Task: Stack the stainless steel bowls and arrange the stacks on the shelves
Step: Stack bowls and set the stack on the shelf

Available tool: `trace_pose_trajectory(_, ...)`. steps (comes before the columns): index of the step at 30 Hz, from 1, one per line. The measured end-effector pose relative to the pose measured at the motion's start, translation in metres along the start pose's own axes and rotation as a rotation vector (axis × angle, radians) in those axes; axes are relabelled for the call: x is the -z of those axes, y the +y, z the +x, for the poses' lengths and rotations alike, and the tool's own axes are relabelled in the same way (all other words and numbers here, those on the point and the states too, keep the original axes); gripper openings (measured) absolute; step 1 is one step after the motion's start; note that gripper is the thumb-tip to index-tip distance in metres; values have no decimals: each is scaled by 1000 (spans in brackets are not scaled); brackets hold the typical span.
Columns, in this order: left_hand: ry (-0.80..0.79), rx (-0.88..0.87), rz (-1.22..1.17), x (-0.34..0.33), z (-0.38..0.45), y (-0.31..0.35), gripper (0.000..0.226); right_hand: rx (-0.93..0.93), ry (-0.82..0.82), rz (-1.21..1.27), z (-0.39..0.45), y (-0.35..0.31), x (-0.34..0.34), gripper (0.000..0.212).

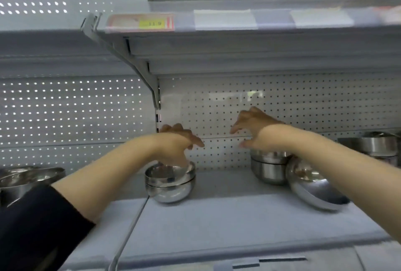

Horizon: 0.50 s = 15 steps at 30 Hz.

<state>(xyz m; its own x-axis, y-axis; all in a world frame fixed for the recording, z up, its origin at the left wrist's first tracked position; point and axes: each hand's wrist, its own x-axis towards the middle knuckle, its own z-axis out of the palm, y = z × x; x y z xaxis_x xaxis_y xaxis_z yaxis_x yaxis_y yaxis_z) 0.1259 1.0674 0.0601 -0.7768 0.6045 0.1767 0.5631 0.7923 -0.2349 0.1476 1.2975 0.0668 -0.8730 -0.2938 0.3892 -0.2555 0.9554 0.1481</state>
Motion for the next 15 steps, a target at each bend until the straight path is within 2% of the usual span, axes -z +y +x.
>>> trace_pose_trajectory(4,188,-113,-98,12,38,66,45,-186,-46,-13,-44,71,22,29)
trace_pose_trajectory(7,246,-287,-130,-4,56,110,43,-199,-60,40,-80,97,14,13)
trace_pose_trajectory(11,243,-518,-100,-24,72,153,46,-153,-141,39,-112,105,0,17)
trace_pose_trajectory(15,287,-608,57,-35,86,177,34,-82,-170,-22,-126,108,-12,25)
